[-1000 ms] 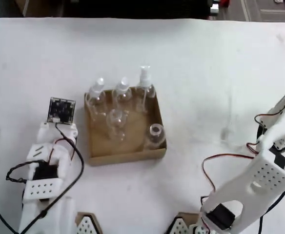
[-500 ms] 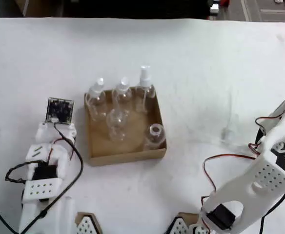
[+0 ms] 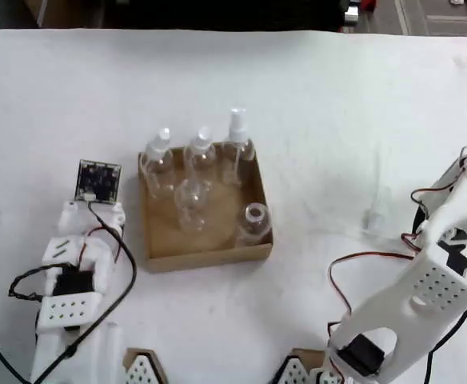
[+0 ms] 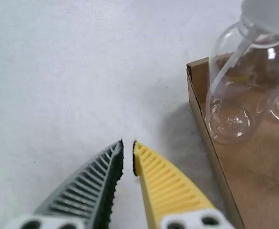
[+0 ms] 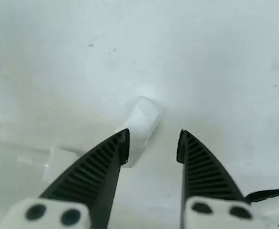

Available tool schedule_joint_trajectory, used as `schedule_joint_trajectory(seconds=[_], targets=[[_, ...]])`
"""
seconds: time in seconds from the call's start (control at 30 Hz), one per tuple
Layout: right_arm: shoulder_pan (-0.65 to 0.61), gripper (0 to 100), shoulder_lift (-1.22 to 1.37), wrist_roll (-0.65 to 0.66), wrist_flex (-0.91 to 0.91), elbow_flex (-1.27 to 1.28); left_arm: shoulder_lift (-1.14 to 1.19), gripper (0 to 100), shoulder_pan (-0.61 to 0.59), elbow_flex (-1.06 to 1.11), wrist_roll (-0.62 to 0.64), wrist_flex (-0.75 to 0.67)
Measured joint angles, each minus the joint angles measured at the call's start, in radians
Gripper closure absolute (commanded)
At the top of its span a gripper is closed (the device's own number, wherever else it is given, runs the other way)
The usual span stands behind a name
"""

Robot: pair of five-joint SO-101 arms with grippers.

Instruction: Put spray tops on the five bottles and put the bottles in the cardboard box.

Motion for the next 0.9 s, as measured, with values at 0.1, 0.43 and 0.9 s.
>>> schedule_joint_trajectory(seconds=[0.1, 0.43, 0.9], targets=[[-0.002, 85.4, 0.055, 0.0, -0.046, -0.002, 0.0, 96, 0.0, 0.0, 0.0, 0.0], [-0.008, 98.9, 0.089, 0.0, -0.08, 0.0, 0.0, 96, 0.012, 0.017, 0.0, 0.0], [0.009, 98.2, 0.087, 0.0, -0.063, -0.002, 0.0, 96, 0.012, 0.017, 0.0, 0.0]])
